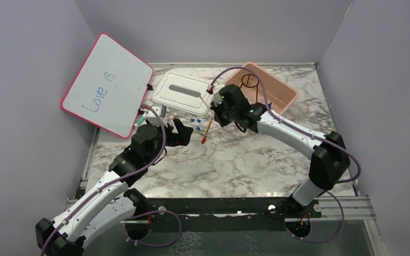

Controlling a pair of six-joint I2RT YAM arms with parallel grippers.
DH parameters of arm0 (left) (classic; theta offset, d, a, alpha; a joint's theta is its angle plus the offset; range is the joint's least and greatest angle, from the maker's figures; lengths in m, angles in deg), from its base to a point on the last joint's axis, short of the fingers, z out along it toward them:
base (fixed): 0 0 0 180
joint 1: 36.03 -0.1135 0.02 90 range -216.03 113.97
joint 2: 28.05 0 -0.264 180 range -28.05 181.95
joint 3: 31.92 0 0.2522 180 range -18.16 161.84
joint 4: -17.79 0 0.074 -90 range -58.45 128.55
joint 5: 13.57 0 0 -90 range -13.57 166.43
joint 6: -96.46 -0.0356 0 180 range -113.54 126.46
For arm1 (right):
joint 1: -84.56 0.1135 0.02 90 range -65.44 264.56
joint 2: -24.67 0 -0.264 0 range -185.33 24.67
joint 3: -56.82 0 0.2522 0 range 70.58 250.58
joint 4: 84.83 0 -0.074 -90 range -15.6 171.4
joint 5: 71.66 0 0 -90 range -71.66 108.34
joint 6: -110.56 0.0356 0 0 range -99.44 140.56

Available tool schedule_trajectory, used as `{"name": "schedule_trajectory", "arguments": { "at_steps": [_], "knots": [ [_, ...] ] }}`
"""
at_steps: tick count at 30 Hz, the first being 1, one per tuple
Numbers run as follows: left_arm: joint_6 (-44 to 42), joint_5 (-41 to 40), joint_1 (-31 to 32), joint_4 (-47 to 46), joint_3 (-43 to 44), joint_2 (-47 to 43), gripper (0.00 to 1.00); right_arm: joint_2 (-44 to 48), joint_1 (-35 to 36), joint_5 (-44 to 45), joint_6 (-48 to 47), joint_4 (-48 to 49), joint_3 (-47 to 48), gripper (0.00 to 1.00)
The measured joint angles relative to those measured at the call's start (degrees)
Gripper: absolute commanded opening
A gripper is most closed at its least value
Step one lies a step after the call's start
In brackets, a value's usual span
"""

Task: Organize the chemistry lab equipment

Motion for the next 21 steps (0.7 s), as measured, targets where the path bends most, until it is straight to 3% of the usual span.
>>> {"name": "schedule_trajectory", "arguments": {
  "at_steps": [9,21],
  "knots": [
    [-0.5,-0.3,0.0,0.9,1.2,0.0,0.9,7.5,-5.6,-1.9,-9.0,-0.1,2.8,0.01],
    [-0.6,-0.3,0.0,1.2,1.5,0.2,0.9,9.9,-27.8,-10.6,-20.9,-0.8,5.2,0.01]
  ]
}}
